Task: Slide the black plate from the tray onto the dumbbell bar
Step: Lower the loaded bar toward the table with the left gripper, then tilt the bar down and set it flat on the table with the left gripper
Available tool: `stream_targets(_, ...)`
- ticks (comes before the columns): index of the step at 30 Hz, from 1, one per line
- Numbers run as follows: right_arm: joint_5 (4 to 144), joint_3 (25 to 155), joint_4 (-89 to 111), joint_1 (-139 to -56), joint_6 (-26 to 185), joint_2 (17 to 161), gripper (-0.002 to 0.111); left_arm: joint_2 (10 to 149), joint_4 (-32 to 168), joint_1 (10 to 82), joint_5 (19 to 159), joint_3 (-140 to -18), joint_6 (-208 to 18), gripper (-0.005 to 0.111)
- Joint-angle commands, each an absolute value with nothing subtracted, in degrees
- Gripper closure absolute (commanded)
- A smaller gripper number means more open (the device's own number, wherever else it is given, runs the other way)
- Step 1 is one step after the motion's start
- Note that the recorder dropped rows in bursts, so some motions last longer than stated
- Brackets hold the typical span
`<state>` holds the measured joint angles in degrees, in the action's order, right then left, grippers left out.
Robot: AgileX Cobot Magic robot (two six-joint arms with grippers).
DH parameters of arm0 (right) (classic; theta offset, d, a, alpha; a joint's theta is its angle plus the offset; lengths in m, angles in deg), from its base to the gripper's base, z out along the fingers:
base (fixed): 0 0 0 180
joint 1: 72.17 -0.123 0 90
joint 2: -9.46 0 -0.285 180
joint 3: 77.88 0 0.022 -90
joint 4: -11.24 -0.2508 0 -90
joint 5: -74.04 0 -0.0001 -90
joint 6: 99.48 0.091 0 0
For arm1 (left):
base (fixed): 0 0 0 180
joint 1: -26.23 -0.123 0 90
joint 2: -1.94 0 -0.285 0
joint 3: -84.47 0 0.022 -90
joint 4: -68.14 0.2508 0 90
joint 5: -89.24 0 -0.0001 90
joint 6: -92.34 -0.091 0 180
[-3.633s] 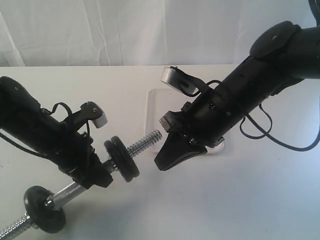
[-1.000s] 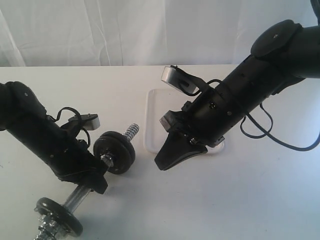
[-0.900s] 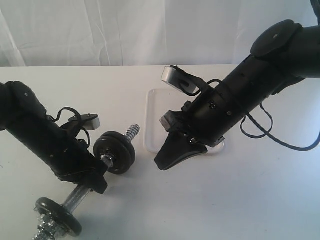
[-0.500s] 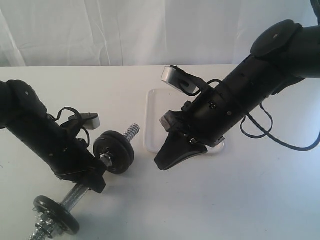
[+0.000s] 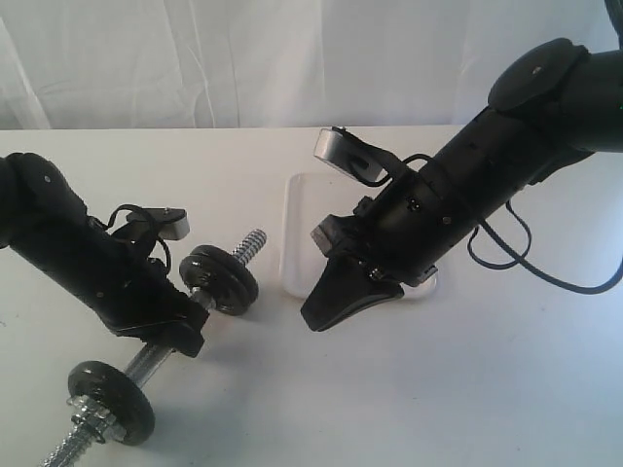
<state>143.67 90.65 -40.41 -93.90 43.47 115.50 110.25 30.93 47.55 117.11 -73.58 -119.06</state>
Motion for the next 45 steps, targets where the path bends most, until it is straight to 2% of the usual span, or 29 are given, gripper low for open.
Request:
stream_targets(1, 144.00, 91.13, -41.09, -93.79, 43.49, 114.90, 0.108, 106.17, 22.82, 47.52, 116.99, -75.08, -119.52, 0.107)
stream_targets(11, 144.00, 91.13, -41.09, -93.79, 43.49, 114.90, 0.108, 106.17, 22.03, 47.52, 115.67, -78.49, -119.65, 0.107)
stream_targets(29, 144.00, 91.13, -40.72, -93.79, 44.49, 114.90, 0.108, 110.07, 15.63, 47.52, 87.46, -79.10, -117.19, 0.107)
stream_targets(45, 144.00, 91.13, -40.72, -93.79, 44.49, 114.90, 0.108, 114.45, 15.63, 47.52, 84.39, -87.07, -108.63, 0.107)
